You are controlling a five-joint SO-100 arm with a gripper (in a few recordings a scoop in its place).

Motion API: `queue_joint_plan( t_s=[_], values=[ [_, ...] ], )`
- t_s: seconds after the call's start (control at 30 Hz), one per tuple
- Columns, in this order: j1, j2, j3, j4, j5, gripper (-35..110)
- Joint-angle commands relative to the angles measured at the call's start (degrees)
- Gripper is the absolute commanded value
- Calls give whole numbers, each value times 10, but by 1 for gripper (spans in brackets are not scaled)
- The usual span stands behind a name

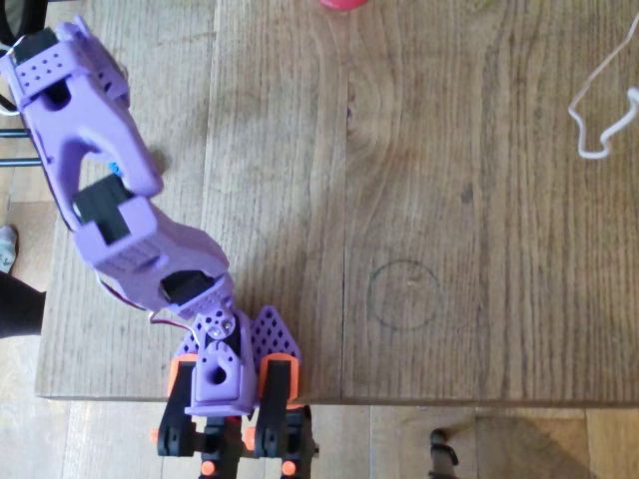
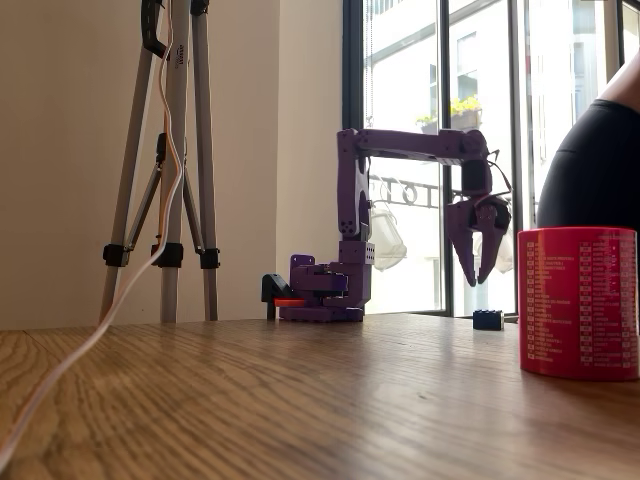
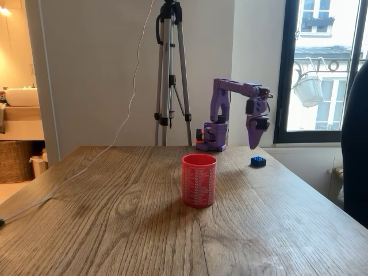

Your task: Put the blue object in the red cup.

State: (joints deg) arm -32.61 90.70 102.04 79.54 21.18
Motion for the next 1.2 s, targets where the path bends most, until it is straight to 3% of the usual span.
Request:
queue_joint_plan(
  t_s=[0.0,0.17,0.4,0.5,0.57,0.8,1.17],
  values=[
    [-33,-18,-75,6,11,1],
    [-47,-18,-94,19,64,1],
    [-62,-21,-98,24,46,1],
    [-67,-29,-88,47,32,47],
    [-67,-34,-76,44,11,52],
    [-69,-45,-39,28,-62,52],
    [-81,-91,-11,20,-79,50]
  ],
)
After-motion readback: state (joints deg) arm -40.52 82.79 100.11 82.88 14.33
